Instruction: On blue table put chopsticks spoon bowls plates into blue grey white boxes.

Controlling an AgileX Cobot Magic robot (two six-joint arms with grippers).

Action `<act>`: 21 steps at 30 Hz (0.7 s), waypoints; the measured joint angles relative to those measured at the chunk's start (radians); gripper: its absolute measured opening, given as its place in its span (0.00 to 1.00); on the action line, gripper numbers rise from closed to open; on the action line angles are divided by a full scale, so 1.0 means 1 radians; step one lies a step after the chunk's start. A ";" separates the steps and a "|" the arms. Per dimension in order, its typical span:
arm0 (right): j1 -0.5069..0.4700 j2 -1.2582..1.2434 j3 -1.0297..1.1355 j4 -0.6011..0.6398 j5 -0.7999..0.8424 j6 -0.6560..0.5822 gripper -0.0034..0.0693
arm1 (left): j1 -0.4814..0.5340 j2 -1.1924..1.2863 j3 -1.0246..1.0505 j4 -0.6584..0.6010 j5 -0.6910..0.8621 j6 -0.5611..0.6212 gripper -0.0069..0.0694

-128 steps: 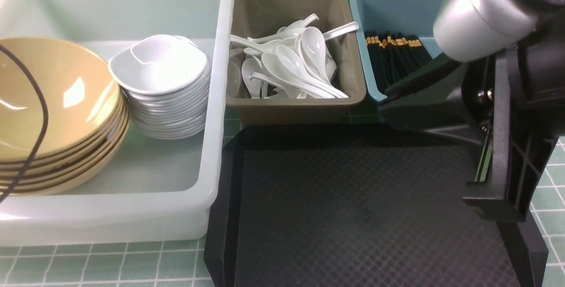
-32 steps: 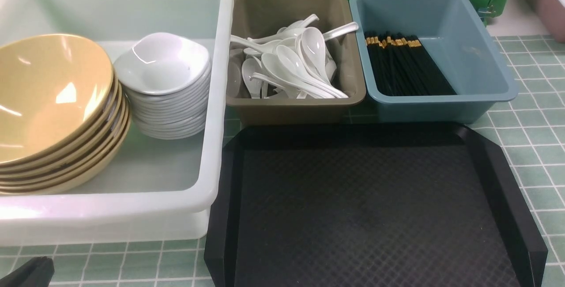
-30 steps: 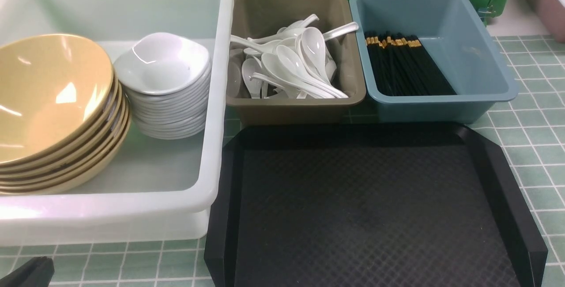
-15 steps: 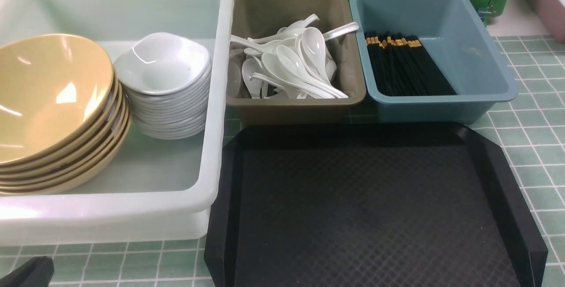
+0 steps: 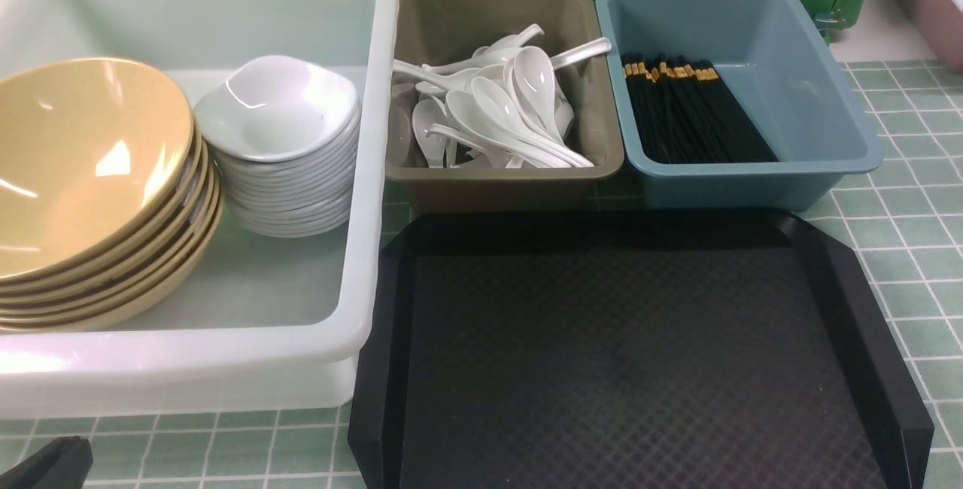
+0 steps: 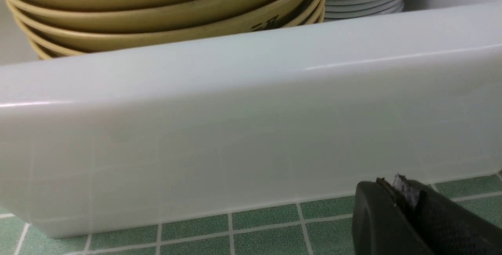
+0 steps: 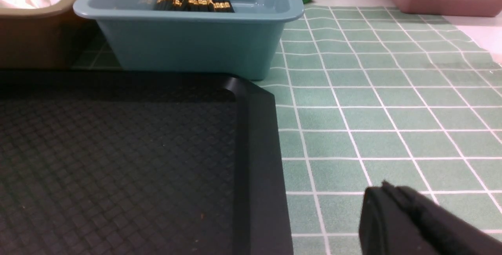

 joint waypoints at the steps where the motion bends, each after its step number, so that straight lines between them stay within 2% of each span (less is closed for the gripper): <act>1: 0.000 0.000 0.000 0.000 0.000 0.000 0.10 | 0.000 0.000 0.000 0.000 0.000 0.000 0.09; 12: 0.000 0.000 0.000 0.000 0.000 0.000 0.10 | 0.000 0.000 0.000 0.077 0.023 0.004 0.09; 15: 0.000 0.000 0.000 0.000 0.000 0.000 0.11 | 0.006 0.000 0.000 0.029 0.013 0.028 0.09; 21: 0.000 0.000 0.000 0.000 0.000 0.000 0.11 | 0.067 0.000 0.013 -0.187 -0.079 0.134 0.09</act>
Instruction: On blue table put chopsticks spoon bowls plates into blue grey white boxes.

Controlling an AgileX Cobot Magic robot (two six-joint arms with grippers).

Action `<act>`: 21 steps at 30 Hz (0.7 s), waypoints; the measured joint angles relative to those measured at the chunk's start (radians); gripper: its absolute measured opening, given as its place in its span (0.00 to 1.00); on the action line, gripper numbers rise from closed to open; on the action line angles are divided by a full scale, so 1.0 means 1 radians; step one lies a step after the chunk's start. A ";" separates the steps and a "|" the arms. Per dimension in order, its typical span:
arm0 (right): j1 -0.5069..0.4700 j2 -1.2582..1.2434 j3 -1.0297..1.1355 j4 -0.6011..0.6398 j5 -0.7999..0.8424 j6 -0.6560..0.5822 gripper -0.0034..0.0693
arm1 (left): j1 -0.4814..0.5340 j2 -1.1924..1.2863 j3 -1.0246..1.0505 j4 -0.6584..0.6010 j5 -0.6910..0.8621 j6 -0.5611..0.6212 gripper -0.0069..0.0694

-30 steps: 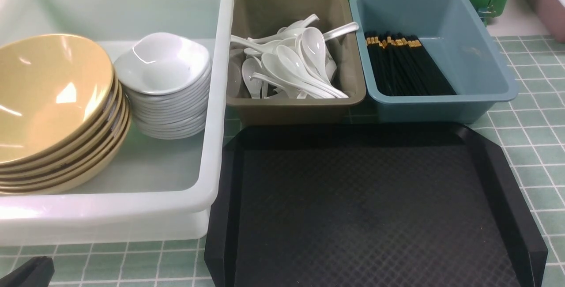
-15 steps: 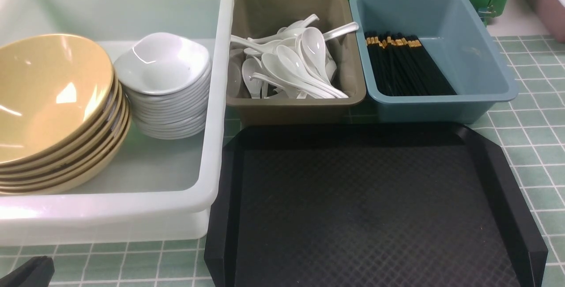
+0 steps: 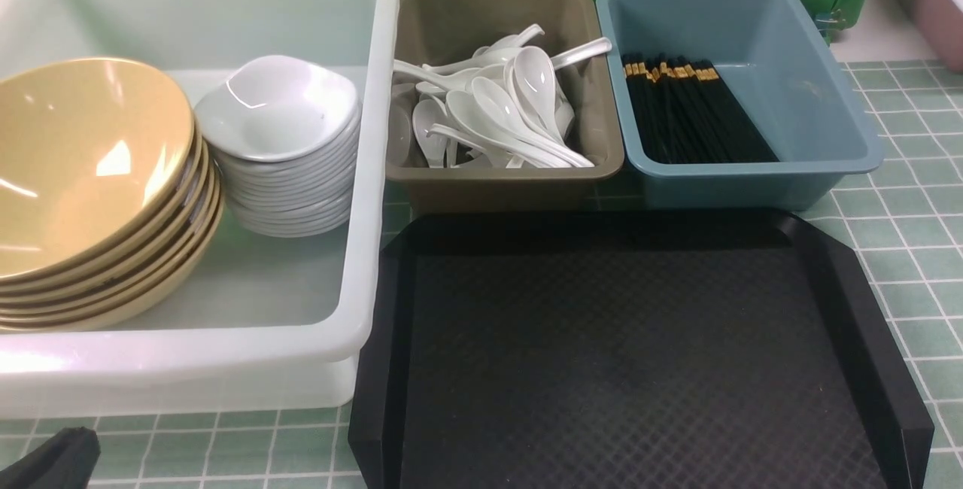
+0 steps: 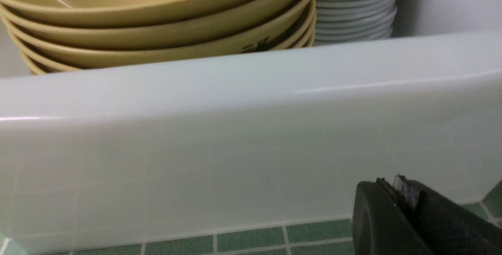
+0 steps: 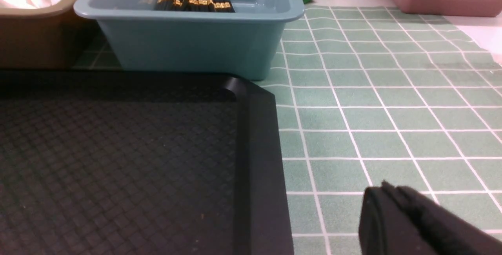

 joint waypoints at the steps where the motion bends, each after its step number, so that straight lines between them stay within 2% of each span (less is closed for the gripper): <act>1: 0.000 0.000 0.000 0.000 0.000 0.000 0.11 | 0.009 0.000 0.001 -0.010 -0.009 0.001 0.09; 5: 0.000 0.000 0.000 0.000 0.000 0.000 0.12 | 0.051 0.000 0.007 -0.030 -0.054 -0.007 0.09; 11: 0.000 0.000 0.000 0.000 0.000 0.000 0.13 | 0.055 0.000 0.007 -0.027 -0.052 -0.065 0.09; 21: 0.000 0.000 0.000 0.000 0.000 0.000 0.14 | 0.055 0.000 0.007 -0.023 -0.042 -0.072 0.09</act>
